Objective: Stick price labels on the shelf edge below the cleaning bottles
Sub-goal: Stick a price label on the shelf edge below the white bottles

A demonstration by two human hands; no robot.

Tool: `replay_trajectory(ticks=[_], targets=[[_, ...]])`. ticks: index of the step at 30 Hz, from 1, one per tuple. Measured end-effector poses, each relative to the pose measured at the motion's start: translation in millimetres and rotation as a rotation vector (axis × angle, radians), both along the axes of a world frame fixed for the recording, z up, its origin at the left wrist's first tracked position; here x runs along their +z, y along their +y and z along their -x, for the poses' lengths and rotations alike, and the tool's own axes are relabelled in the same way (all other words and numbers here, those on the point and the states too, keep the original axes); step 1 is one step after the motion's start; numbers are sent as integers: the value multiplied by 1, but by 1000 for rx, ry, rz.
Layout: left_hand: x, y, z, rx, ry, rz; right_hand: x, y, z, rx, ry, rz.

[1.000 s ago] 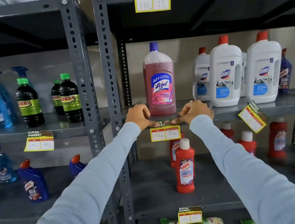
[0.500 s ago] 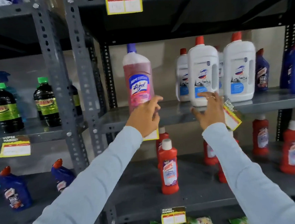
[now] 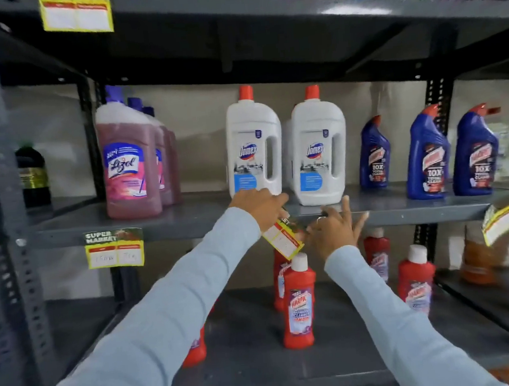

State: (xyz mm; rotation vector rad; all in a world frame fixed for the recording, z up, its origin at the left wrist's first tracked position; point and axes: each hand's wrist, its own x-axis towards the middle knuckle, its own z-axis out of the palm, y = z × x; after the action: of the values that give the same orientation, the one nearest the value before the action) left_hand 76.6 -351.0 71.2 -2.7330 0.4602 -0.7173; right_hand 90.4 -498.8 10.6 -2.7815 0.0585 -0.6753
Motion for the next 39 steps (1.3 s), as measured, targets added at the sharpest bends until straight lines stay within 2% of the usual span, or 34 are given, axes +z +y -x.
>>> replay_trajectory(ticks=[2, 4, 8, 10, 11, 13, 15, 18, 23, 25, 29, 35, 39], targets=[[2, -7, 5, 42, -46, -18, 1, -7, -7, 59, -49, 39], [0, -8, 9, 68, -40, 55, 4, -17, -9, 118, -72, 22], [-14, -3, 22, 27, 12, 372, 15, -47, -9, 389, -49, -341], [-26, 1, 24, -10, 19, 411, 12, -54, -10, 454, -2, -405], [-33, 1, 24, -4, 32, 404, 8, -57, -12, 450, -5, -354], [-50, -1, 22, 20, 72, 470, -3, -59, -14, 412, -45, -120], [-64, -3, 17, 28, 38, 543, -9, -57, -12, 372, -75, 37], [-67, -7, 10, 26, -45, 669, -1, -57, -9, 341, -126, -117], [-36, -6, 7, 17, 43, 989, 22, -61, -20, 359, -35, -434], [-34, -7, 5, 32, 36, 1018, 26, -59, -23, 340, -32, -524], [-35, -8, -5, 100, -17, 1010, 28, -52, -25, 230, -41, -506], [-38, 1, -17, 57, -28, 998, 24, -46, -31, 153, -74, -475], [-40, 7, -22, 6, -73, 1067, 30, -49, -27, 132, -93, -490]])
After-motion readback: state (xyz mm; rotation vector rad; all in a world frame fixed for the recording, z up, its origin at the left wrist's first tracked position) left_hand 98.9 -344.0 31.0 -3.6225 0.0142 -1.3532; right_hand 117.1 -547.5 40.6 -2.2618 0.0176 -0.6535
